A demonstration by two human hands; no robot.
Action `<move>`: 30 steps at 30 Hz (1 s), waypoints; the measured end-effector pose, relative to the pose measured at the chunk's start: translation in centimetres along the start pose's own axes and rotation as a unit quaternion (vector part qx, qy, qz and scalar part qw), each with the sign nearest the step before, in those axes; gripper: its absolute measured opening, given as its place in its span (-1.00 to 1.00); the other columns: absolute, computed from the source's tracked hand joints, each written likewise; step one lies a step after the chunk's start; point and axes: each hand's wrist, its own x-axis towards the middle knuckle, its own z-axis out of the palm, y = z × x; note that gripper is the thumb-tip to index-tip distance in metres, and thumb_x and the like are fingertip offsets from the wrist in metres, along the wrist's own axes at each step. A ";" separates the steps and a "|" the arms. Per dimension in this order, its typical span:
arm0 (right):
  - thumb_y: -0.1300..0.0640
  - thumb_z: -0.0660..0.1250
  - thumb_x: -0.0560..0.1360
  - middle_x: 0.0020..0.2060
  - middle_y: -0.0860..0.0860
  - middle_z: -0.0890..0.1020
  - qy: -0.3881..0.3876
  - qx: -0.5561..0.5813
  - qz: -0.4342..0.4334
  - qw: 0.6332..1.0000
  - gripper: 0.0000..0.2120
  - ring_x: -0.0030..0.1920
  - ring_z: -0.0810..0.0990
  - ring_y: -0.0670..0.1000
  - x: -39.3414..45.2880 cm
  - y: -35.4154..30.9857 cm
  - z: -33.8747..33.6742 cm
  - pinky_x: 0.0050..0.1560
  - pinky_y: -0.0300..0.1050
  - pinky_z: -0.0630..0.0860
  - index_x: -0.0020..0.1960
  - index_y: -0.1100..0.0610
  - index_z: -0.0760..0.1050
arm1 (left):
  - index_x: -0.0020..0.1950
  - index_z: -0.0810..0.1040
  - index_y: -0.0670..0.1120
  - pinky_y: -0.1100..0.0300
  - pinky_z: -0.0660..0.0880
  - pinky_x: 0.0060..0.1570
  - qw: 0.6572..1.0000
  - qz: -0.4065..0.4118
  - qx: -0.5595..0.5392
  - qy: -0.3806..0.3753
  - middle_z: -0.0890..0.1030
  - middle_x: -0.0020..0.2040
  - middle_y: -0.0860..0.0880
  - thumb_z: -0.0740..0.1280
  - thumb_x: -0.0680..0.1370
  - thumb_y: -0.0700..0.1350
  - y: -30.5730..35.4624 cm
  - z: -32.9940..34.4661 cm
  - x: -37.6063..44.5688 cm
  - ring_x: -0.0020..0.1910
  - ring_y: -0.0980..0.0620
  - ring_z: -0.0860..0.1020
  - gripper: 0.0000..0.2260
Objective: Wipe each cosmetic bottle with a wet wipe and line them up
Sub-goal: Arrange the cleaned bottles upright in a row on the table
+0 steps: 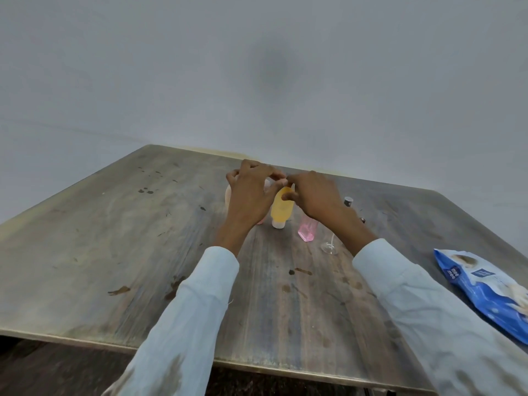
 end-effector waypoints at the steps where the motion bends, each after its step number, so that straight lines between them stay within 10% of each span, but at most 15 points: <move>1: -0.14 0.41 0.64 0.10 0.09 0.72 -0.002 0.004 0.002 1.000 -0.68 0.12 0.67 0.17 0.0 0.1 0.1 -0.03 -0.05 0.49 0.32 -0.04 0.63 | 0.08 0.74 0.15 0.01 0.16 0.30 1.000 0.003 0.003 -0.004 0.59 -0.02 0.31 0.45 0.61 0.13 -0.1 0.0 0.0 0.29 0.17 0.43 -0.87; 18: -0.20 0.55 0.51 0.07 -0.04 0.64 -0.049 0.078 -0.004 0.996 -0.63 0.09 0.60 0.03 -0.7 1.9 -4.6 -0.01 -0.04 0.48 0.19 0.00 0.66 | 0.10 0.74 0.16 -0.12 0.17 0.36 0.997 0.017 0.063 -0.037 0.68 0.10 0.19 0.49 0.56 0.21 -0.5 0.5 -0.1 0.35 0.11 0.45 -0.80; 30: 0.30 0.61 0.46 0.00 -0.08 0.67 -0.249 0.037 -0.083 0.964 -0.69 0.04 0.65 0.03 -0.9 3.3 -4.7 0.11 0.02 0.64 0.14 0.06 0.70 | -0.03 0.69 0.05 -0.02 0.21 0.25 0.997 0.036 0.049 0.044 0.70 0.03 0.13 0.38 0.66 0.03 0.8 0.5 -0.5 0.21 0.02 0.52 -0.86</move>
